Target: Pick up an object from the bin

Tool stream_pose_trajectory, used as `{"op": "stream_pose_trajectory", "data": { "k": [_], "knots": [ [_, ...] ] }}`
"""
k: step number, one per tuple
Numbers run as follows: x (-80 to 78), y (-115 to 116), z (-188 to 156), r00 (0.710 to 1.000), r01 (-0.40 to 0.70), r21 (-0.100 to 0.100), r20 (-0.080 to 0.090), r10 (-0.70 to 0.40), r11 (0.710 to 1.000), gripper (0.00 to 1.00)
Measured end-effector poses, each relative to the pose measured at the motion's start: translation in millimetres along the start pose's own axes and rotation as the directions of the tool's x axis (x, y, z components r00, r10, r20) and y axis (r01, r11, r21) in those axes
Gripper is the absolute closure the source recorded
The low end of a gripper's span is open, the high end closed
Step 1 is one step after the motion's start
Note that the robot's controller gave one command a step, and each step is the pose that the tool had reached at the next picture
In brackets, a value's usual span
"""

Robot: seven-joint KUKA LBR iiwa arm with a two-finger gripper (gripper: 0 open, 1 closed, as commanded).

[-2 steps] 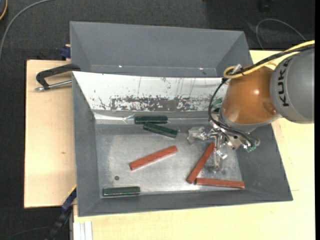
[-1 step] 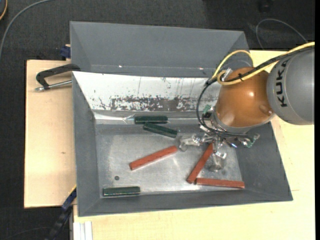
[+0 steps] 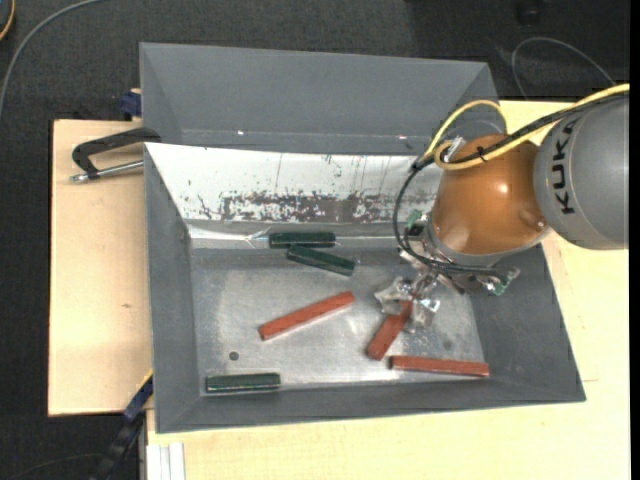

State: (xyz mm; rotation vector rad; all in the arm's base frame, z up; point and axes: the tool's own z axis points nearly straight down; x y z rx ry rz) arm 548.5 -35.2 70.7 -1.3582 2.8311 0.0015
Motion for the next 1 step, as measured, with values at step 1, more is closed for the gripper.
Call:
{"op": "stream_pose_trajectory", "data": {
  "k": [1],
  "knots": [
    [-9.6, -57.7, -165.7, 0.922, 0.386, 0.012, 0.003, -0.386, 0.922, 1.00]
  ]
}}
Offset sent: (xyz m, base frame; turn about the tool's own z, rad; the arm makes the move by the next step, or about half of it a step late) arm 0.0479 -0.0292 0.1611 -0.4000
